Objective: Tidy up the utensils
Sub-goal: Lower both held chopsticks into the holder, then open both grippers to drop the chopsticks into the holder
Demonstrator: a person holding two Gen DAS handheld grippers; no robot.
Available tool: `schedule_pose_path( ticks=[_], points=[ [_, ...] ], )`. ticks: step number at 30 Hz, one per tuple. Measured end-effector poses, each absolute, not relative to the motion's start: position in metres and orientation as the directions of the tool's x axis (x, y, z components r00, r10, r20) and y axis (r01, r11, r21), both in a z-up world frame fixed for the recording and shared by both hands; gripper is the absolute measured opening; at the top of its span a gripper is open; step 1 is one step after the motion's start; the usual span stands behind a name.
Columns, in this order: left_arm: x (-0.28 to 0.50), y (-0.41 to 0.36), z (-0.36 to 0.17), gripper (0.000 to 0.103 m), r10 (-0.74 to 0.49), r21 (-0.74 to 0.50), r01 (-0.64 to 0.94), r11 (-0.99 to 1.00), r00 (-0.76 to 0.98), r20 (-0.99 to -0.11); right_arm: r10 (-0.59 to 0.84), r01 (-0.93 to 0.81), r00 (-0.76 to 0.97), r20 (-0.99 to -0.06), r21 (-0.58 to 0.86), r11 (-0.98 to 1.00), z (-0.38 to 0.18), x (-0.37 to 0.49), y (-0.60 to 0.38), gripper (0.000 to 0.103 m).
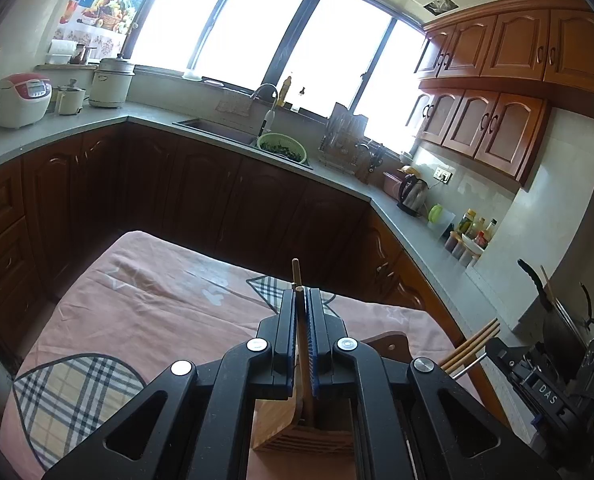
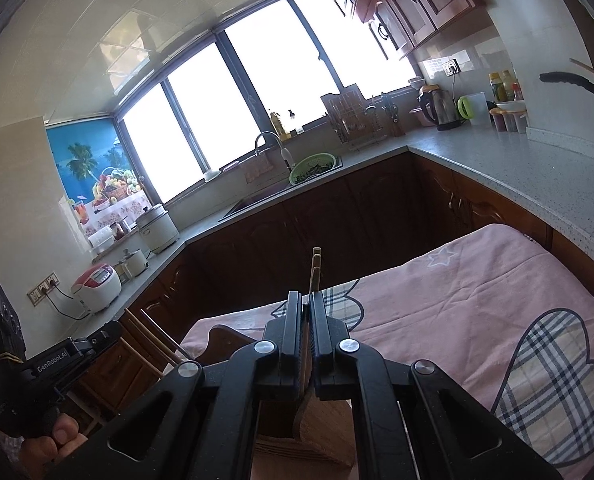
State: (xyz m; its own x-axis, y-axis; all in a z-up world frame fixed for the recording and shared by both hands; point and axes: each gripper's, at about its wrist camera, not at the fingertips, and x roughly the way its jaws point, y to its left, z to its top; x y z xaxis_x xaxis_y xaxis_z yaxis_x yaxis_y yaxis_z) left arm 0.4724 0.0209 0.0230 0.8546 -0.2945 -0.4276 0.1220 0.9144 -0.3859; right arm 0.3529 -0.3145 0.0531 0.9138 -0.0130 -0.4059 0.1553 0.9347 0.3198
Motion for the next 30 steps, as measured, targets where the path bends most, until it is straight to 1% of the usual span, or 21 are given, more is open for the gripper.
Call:
schedule_pose_path(
  ticks=[9, 10, 11, 17, 18, 19, 21, 22, 26, 27, 28, 29, 30],
  points=[
    [0.474, 0.016, 0.028, 0.004, -0.286, -0.366, 0.118, 0.923, 0.847, -0.449, -0.015, 0.158, 0.913, -0.408, 0.317, 0.935, 0.053, 0.353, -0.314, 0.004],
    [0.474, 0.016, 0.028, 0.004, -0.286, -0.364, 0.118, 0.924, 0.844, -0.453, -0.015, 0.157, 0.912, -0.409, 0.317, 0.935, 0.053, 0.354, -0.314, 0.005],
    [0.475, 0.015, 0.029, 0.004, -0.285, -0.363, 0.116, 0.925, 0.843, -0.456, -0.013, 0.157, 0.912, -0.411, 0.318, 0.935, 0.053, 0.354, -0.314, 0.009],
    [0.473, 0.013, 0.034, 0.006, -0.28, -0.358, 0.11, 0.927, 0.839, -0.467, -0.004, 0.154, 0.906, -0.423, 0.322, 0.934, 0.05, 0.354, -0.315, 0.011],
    [0.473, 0.013, 0.035, 0.008, -0.279, -0.359, 0.108, 0.927, 0.838, -0.469, -0.005, 0.155, 0.906, -0.422, 0.323, 0.934, 0.05, 0.354, -0.315, 0.014],
    [0.473, 0.013, 0.035, 0.013, -0.278, -0.36, 0.106, 0.927, 0.837, -0.471, -0.006, 0.156, 0.907, -0.421, 0.323, 0.933, 0.05, 0.354, -0.315, 0.017],
    [0.473, 0.014, 0.037, 0.021, -0.278, -0.362, 0.104, 0.926, 0.838, -0.469, -0.008, 0.157, 0.909, -0.417, 0.324, 0.933, 0.051, 0.353, -0.315, 0.029],
    [0.471, 0.014, 0.038, 0.021, -0.276, -0.361, 0.104, 0.927, 0.84, -0.467, -0.01, 0.158, 0.909, -0.418, 0.322, 0.933, 0.051, 0.352, -0.314, 0.031],
    [0.467, 0.013, 0.041, 0.024, -0.277, -0.358, 0.108, 0.927, 0.841, -0.465, -0.011, 0.158, 0.906, -0.422, 0.317, 0.935, 0.051, 0.351, -0.313, 0.032],
    [0.466, 0.012, 0.041, 0.027, -0.277, -0.358, 0.108, 0.927, 0.841, -0.465, -0.011, 0.16, 0.906, -0.422, 0.319, 0.934, 0.052, 0.351, -0.313, 0.037],
    [0.465, 0.013, 0.041, 0.035, -0.274, -0.357, 0.106, 0.928, 0.842, -0.465, -0.009, 0.159, 0.908, -0.42, 0.324, 0.933, 0.051, 0.35, -0.313, 0.041],
    [0.463, 0.014, 0.042, 0.04, -0.27, -0.356, 0.101, 0.929, 0.844, -0.464, -0.006, 0.157, 0.91, -0.415, 0.33, 0.931, 0.051, 0.349, -0.314, 0.049],
    [0.461, 0.015, 0.042, 0.052, -0.267, -0.358, 0.098, 0.929, 0.846, -0.461, -0.006, 0.156, 0.912, -0.411, 0.334, 0.93, 0.052, 0.348, -0.314, 0.052]
  ],
)
